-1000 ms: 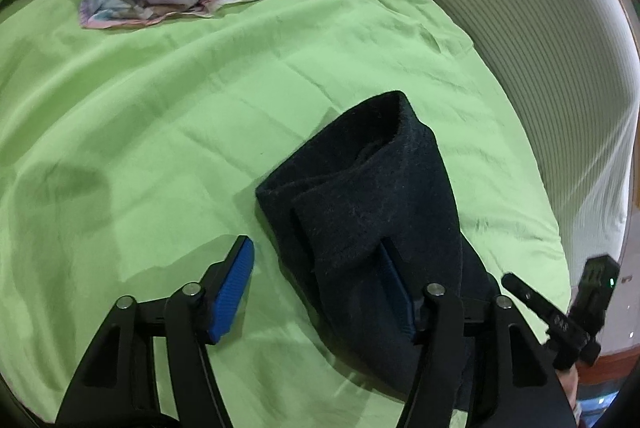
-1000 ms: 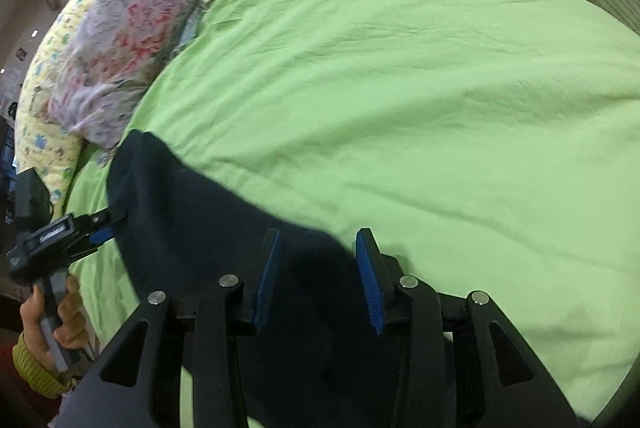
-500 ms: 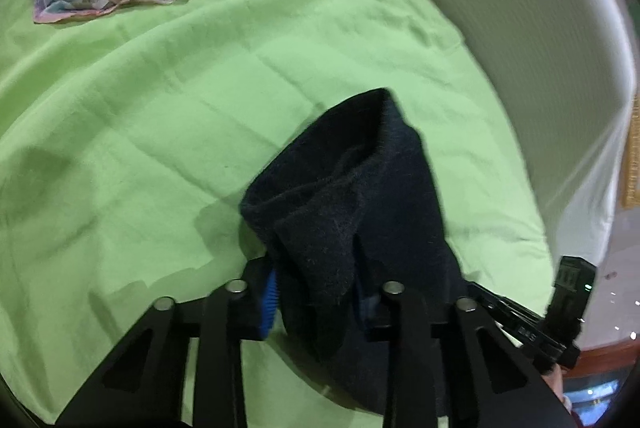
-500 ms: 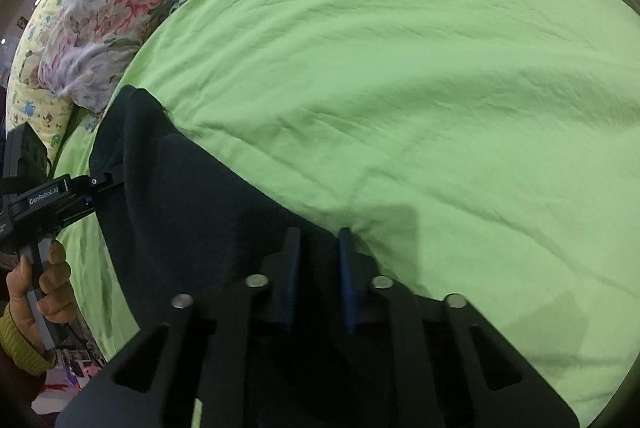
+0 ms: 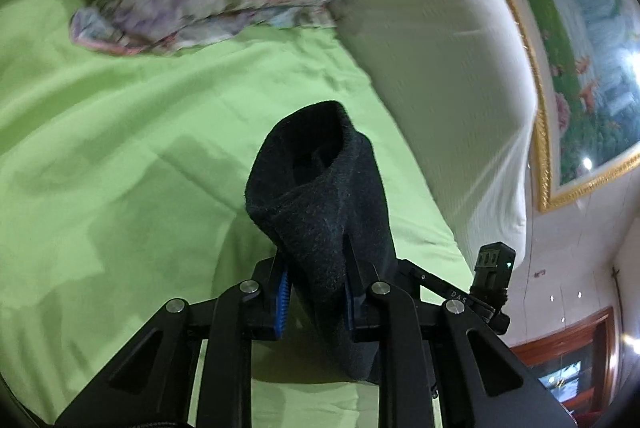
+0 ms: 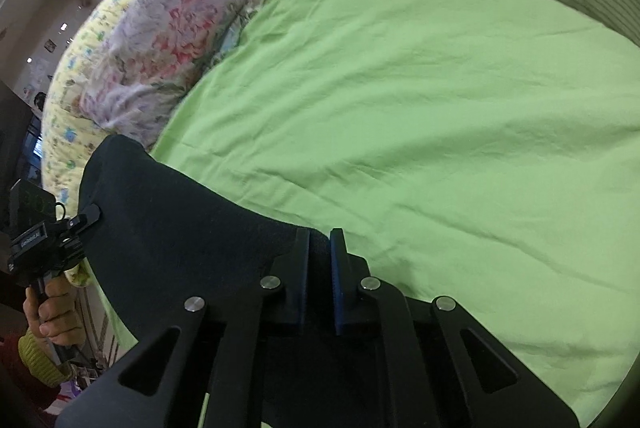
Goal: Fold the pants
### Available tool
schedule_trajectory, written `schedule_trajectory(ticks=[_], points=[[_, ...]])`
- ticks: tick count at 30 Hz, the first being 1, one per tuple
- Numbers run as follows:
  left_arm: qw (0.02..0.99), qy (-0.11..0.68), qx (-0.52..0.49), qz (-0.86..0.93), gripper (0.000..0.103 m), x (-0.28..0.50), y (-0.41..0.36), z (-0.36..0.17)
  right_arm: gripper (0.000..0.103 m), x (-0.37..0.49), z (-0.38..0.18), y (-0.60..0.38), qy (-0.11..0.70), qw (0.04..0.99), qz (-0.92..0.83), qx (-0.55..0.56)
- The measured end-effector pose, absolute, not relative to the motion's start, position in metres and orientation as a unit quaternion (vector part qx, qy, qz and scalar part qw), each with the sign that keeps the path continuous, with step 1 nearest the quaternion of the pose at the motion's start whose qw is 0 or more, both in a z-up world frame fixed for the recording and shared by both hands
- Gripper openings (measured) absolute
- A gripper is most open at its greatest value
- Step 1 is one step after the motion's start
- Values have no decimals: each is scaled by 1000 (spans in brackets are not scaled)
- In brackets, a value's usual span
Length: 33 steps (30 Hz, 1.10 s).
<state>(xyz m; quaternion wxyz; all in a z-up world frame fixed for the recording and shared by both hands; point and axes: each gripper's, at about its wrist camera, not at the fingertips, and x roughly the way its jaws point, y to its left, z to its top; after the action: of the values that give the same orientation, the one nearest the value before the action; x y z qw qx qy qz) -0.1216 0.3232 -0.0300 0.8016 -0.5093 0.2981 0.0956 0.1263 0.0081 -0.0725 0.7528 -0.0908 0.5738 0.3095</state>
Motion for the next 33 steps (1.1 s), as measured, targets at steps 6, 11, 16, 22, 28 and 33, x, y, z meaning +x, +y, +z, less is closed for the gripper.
schedule_trajectory(ticks=[6, 11, 16, 22, 28, 33], points=[[792, 327, -502, 117, 20, -109, 342, -62, 10, 128, -93, 25, 572, 758, 288, -123], [799, 374, -449, 138, 24, -96, 339, -70, 14, 131, -102, 20, 580, 759, 265, -132], [802, 391, -416, 176, 39, -103, 338, -61, 26, 124, -87, 2, 572, 777, 240, -106], [815, 367, -404, 194, 41, -118, 342, -30, 27, 108, -47, -43, 549, 805, 220, -47], [839, 367, -372, 154, 51, -90, 317, 4, 28, 69, -10, -103, 520, 834, 186, -2], [852, 401, -328, 67, 52, -43, 259, 14, 30, 35, 1, -161, 513, 847, 135, 35]])
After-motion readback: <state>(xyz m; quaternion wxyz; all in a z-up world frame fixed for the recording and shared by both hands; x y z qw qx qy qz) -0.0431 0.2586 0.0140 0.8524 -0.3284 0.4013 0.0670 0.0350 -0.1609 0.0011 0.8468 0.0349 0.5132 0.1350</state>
